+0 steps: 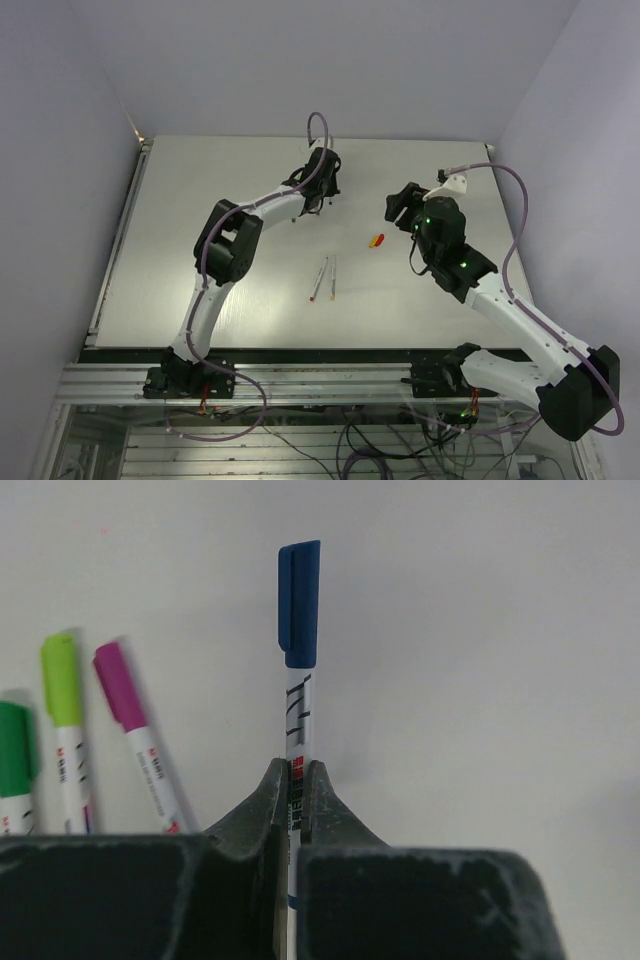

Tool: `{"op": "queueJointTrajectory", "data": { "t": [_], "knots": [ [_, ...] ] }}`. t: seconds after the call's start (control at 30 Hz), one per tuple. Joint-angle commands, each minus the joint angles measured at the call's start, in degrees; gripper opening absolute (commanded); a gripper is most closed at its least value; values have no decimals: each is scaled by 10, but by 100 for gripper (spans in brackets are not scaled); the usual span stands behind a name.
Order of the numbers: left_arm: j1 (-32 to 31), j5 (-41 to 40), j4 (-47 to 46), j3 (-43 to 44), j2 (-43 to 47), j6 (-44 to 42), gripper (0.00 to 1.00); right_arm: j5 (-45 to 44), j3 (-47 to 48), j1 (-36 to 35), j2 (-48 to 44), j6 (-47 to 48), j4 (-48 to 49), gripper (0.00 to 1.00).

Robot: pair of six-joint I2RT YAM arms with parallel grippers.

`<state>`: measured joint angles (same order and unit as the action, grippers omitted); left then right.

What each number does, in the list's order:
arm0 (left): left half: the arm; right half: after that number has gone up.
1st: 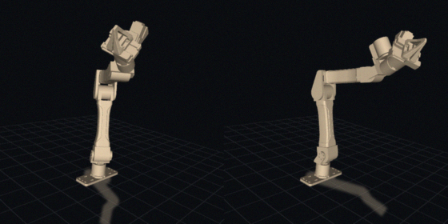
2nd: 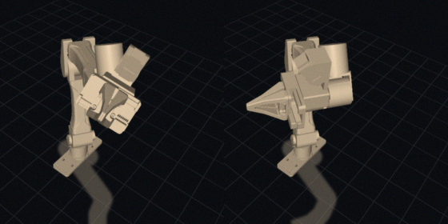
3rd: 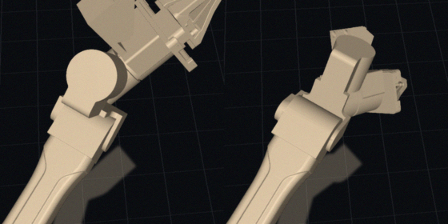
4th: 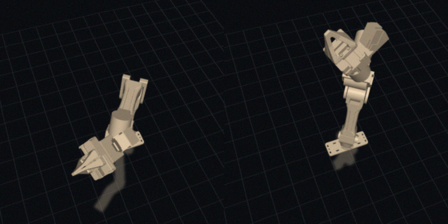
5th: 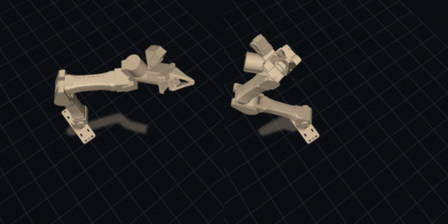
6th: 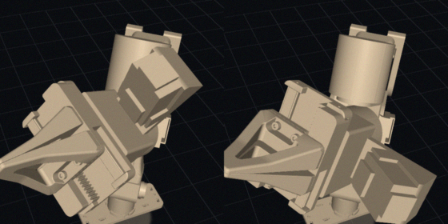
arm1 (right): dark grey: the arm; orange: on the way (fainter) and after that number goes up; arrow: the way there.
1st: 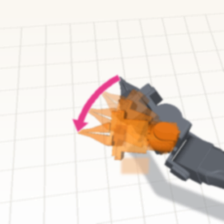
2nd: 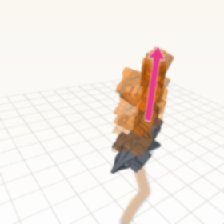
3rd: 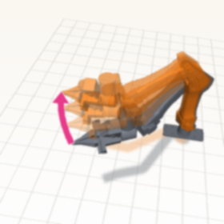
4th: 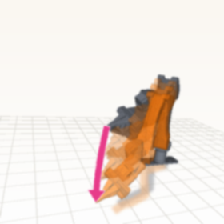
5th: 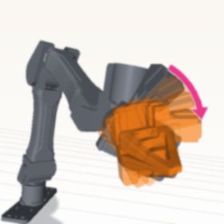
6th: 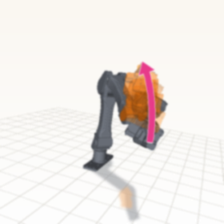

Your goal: Insert the pens into the pen caps

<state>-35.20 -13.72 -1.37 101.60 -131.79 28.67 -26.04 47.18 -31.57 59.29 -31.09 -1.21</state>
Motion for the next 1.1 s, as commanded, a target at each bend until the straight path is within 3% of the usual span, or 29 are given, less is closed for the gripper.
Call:
{"op": "queueJointTrajectory", "data": {
  "t": [0.0, 0.33, 1.07],
  "knots": [
    [12, -15, 65, 29, -21, -13, 7, -16, -7, 1, -1, -7, -13, 58],
    [19, 2, 96, 60, -76, -29, 7, 6, -24, 2, 9, -22, -10, 57],
    [21, -44, 195, 2, -60, 4, 7, 14, -37, 1, 9, -39, -4, 57]
  ]
}}
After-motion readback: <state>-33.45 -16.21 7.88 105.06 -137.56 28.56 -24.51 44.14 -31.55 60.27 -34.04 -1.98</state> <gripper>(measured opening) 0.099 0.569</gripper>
